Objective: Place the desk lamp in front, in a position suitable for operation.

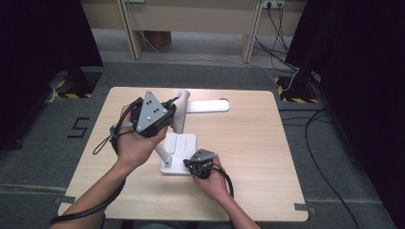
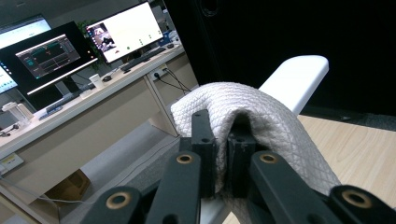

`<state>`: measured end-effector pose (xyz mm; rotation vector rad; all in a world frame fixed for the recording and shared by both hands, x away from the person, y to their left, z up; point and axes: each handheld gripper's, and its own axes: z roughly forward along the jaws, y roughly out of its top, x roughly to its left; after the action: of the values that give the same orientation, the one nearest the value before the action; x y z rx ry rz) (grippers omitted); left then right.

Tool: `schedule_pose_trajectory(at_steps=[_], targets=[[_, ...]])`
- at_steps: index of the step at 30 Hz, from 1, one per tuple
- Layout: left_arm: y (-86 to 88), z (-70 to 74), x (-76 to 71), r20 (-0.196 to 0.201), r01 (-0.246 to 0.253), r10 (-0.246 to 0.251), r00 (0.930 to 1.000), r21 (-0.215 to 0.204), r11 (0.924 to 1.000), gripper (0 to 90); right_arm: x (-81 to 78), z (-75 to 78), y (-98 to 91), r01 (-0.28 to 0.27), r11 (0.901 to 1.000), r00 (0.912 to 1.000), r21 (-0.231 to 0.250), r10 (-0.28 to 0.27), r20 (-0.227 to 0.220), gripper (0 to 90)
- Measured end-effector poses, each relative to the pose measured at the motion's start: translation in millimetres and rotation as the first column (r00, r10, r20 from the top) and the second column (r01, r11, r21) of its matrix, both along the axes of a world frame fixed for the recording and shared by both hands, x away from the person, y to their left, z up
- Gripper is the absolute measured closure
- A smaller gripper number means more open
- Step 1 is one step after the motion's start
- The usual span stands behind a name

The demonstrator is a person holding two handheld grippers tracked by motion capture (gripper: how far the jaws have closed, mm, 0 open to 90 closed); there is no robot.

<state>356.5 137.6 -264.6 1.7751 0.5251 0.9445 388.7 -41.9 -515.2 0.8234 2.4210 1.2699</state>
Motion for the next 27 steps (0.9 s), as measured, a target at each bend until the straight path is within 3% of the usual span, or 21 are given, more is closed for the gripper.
schedule_pose_trajectory(at_steps=[27], targets=[[-23.5, 1.4, 5.1, -0.009, 0.041, -0.041, 0.9991, -0.001, 0.9992, 84.5, 0.0, 0.0, -0.1, 0.000, 1.0000, 1.0000, 0.002, 0.000, -0.003, 90.0]])
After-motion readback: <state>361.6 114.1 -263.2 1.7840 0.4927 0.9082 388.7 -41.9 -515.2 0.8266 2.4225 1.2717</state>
